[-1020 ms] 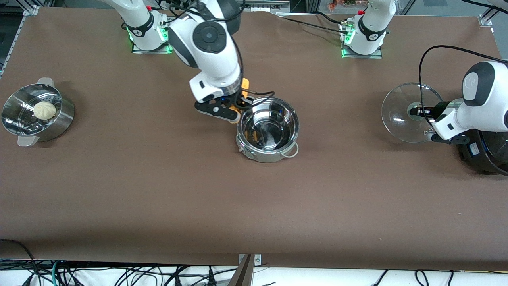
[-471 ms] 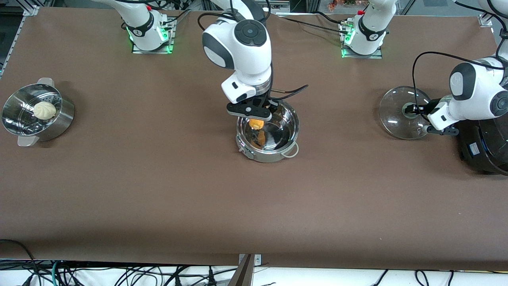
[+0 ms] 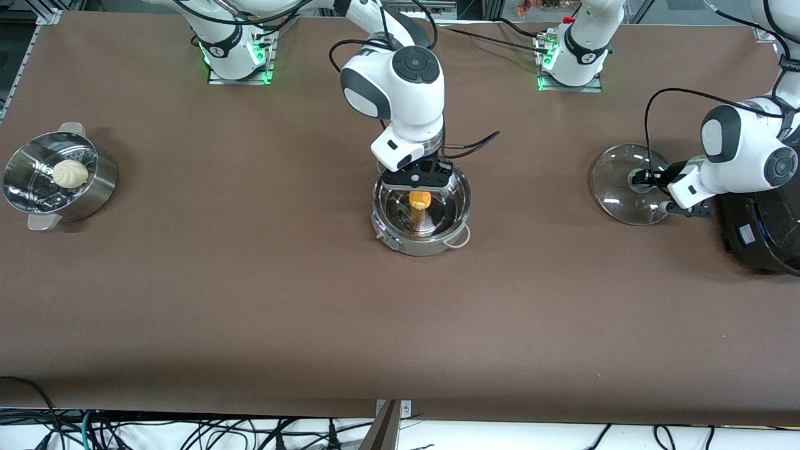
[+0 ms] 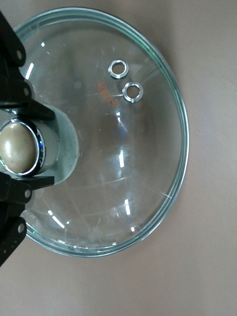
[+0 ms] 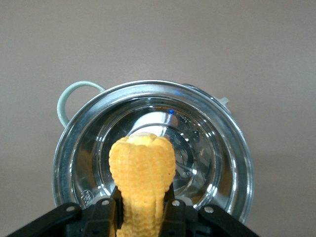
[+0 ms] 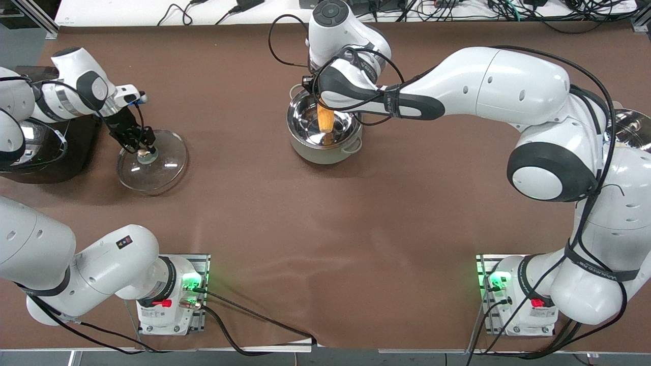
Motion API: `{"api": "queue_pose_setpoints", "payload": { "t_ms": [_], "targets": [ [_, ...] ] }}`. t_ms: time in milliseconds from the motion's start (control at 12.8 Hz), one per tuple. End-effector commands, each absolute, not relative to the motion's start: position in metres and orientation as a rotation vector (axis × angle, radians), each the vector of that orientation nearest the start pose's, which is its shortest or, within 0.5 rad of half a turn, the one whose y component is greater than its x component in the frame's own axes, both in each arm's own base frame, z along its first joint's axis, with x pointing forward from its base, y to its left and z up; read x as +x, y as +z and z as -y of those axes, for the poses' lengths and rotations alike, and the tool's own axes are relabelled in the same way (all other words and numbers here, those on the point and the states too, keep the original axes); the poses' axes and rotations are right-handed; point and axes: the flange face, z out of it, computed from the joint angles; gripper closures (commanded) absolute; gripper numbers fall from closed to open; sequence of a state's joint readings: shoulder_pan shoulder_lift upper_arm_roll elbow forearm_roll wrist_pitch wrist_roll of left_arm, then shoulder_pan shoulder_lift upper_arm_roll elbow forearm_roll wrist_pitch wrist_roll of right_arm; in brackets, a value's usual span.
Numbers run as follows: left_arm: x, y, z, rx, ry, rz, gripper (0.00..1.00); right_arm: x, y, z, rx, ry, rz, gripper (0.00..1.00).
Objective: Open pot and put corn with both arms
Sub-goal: 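Lower the corn into the pot while the left gripper sets the lid down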
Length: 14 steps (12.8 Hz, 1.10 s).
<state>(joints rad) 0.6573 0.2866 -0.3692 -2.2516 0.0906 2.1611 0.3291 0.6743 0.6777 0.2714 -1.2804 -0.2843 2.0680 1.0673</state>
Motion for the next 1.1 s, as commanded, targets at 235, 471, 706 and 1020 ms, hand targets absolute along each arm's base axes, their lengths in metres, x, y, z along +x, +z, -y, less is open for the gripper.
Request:
{"api": "queue_pose_setpoints", "payload": {
  "t_ms": [235,471,706,1020],
  "targets": [
    [0.507,0.238,-0.096,-3.252,0.350,-0.321,0.90,0.497,0.354,-0.580,-3.045,-0.299,-0.045,0.91],
    [0.506,0.224,-0.093,-3.267,0.364,-0.327,0.88,0.500,0.342,-0.579,-3.050,-0.290,-0.046,0.91],
    [0.506,0.223,-0.087,-3.264,0.377,-0.349,0.01,0.513,0.320,-0.575,-3.031,-0.320,-0.055,0.91],
    [0.512,0.257,-0.085,-3.230,0.405,-0.381,0.00,0.519,0.305,-0.571,-3.039,-0.345,-0.037,0.90]
  ]
}}
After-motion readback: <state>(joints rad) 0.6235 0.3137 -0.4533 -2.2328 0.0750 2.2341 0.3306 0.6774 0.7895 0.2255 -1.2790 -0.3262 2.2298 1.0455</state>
